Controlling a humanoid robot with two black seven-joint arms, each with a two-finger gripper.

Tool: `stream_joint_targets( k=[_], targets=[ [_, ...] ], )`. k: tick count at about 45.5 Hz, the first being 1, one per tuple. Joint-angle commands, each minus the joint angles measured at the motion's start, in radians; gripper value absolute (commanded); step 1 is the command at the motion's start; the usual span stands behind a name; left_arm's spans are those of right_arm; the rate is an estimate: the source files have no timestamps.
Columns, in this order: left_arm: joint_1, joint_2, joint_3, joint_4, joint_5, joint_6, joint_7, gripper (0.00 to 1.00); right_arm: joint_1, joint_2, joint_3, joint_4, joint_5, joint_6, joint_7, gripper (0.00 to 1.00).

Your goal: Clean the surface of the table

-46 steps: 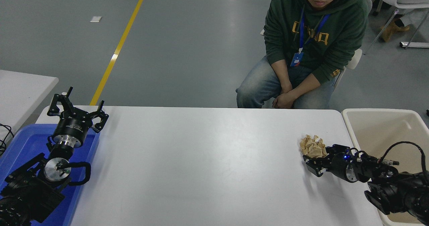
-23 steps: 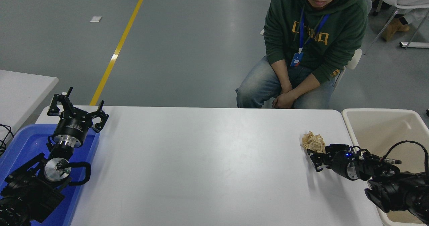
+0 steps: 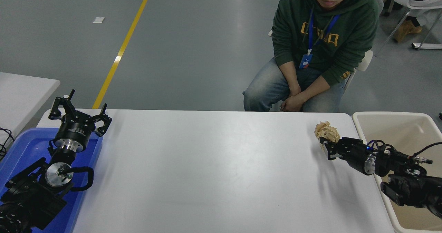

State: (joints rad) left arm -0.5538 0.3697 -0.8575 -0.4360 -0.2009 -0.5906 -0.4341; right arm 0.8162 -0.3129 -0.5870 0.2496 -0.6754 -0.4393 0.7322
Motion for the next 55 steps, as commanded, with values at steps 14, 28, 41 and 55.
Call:
stream_joint_targets(
  k=[14,28,41,55],
  targets=[
    [0.0,0.0,0.0,0.0,0.0,0.0,0.0,1.0,0.032,-0.078,0.452,-0.003,0.258,0.376,0.007,0.0],
    [0.0,0.0,0.0,-0.001,0.0,0.0,0.0,1.0,0.034,-0.081,0.61,-0.001,0.326,0.449,-0.042,0.0],
    [0.0,0.0,0.0,0.0,0.0,0.0,0.0,1.0,0.046,-0.129,0.653,0.033,0.546,0.516,-0.109,0.0],
    [0.0,0.0,0.0,-0.001,0.0,0.0,0.0,1.0,-0.133,-0.394,0.995,0.459,0.568,0.527,-0.106,0.0]
  ],
)
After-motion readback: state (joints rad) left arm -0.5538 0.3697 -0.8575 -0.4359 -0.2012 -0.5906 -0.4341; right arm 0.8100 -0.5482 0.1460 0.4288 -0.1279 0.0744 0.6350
